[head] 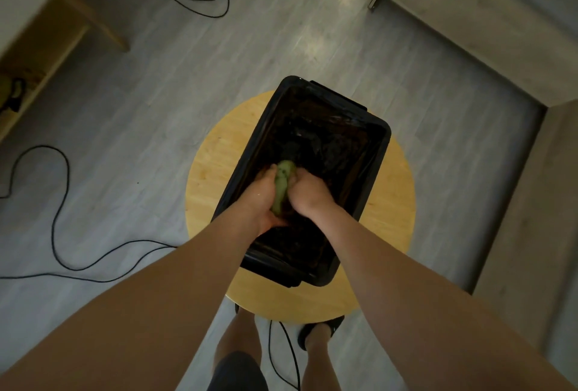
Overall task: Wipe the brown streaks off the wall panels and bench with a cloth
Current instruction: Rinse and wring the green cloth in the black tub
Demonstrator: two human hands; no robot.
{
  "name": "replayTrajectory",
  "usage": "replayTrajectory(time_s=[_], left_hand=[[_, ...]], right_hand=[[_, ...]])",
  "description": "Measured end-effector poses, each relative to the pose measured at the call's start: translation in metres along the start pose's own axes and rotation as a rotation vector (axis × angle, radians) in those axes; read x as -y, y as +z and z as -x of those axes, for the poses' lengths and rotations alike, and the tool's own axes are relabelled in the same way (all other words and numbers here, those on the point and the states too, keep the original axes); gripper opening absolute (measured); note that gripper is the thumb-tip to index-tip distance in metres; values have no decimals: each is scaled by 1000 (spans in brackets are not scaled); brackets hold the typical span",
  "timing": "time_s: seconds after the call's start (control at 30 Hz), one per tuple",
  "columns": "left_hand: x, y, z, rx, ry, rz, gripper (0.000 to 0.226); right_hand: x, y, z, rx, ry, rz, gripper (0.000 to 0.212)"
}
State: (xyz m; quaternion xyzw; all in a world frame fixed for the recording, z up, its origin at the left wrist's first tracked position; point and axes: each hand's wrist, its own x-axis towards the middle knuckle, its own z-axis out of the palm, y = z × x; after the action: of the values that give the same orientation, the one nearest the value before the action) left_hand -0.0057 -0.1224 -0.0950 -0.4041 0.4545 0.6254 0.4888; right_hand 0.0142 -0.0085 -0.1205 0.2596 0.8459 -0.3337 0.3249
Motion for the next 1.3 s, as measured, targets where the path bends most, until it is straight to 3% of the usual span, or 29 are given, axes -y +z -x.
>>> replayTrajectory(time_s=[0.17, 0.23, 0.33, 0.4, 0.5, 0.6, 0.7, 0.77, 0.87, 1.0, 1.07, 1.13, 1.23, 1.3], left_hand=[[-10, 8, 7, -40, 55, -3, 44], [-13, 10, 8, -63, 63, 10, 44], [-11, 14, 17, -38, 93, 40, 28], [-8, 15, 21, -90, 123, -6, 20], [-3, 10, 19, -94, 174, -87, 27], [0, 6, 18, -42, 127, -124, 40], [2, 6, 14, -59, 59, -100, 50], [6, 1, 4, -72, 42, -2, 52], [5, -1, 3, -83, 78, 83, 48], [3, 9, 16, -127, 181, -36, 41], [-3, 20, 31, -138, 165, -83, 48], [-8, 35, 52, -74, 134, -127, 49], [-15, 54, 84, 54, 99, -154, 43], [-21, 60, 102, 68, 98, -158, 44]], right_hand=[[20, -1, 64, -274, -426, -97, 48], [20, 1, 68, -319, -496, -79, 52], [15, 0, 50, -368, -441, 39, 50], [10, -6, 28, -370, -385, 248, 49], [2, -20, -8, -361, -221, 437, 45], [3, -26, -22, -368, 15, 155, 51], [7, -12, -13, -79, 97, -83, 54], [9, -2, 5, 16, 5, -155, 44], [16, 0, 41, -76, -194, -274, 44], [12, -14, 61, -218, -343, -336, 47], [7, -24, 52, -257, -222, -355, 39], [10, -40, 56, -192, -70, -474, 36], [20, -66, 77, -24, 8, -771, 40], [26, -75, 95, -5, 37, -800, 47]])
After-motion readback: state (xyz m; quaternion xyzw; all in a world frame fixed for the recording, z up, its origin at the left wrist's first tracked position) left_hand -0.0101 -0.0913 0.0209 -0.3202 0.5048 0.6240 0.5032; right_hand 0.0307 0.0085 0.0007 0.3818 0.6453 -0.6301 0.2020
